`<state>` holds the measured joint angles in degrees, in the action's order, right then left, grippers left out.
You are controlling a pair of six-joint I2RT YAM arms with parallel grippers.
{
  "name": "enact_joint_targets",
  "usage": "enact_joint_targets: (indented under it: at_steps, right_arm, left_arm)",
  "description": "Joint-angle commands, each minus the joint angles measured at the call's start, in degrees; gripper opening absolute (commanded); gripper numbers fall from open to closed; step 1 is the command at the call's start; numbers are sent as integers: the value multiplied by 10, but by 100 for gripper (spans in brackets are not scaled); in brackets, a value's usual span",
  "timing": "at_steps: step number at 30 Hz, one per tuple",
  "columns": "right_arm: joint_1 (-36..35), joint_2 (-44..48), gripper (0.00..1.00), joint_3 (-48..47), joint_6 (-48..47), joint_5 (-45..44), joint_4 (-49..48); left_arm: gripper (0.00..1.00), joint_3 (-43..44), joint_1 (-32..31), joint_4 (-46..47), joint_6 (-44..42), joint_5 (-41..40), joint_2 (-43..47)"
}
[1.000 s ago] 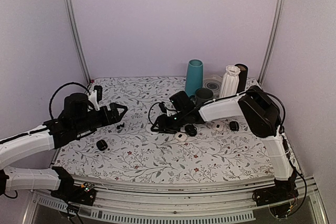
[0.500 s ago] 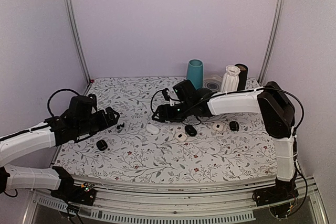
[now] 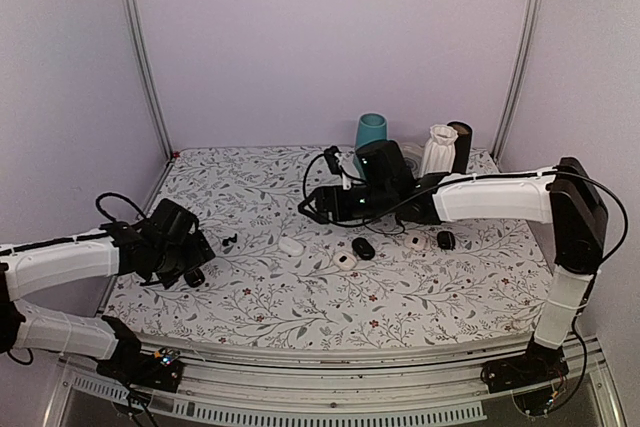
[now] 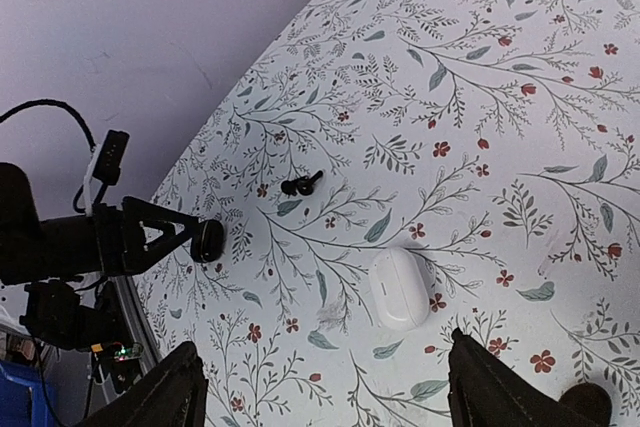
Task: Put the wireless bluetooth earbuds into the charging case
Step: Pick up the charging case from the center of the board.
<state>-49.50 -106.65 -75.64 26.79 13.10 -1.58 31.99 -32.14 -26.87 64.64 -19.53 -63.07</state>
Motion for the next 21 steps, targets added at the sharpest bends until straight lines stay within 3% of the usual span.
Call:
enact_joint_targets:
  at_steps: [1, 8, 21]
  right_arm:
    - [-2, 52, 84, 35, -26, 2, -56]
    - [-2, 93, 85, 59, -49, -1, -73]
    - [-2, 105, 85, 78, -54, 6, -78]
  left_arm:
    - [92, 4, -18, -36, 54, -30, -50]
    - [88, 37, -50, -84, 124, -68, -139]
    - [60, 81, -53, -91, 114, -102, -233]
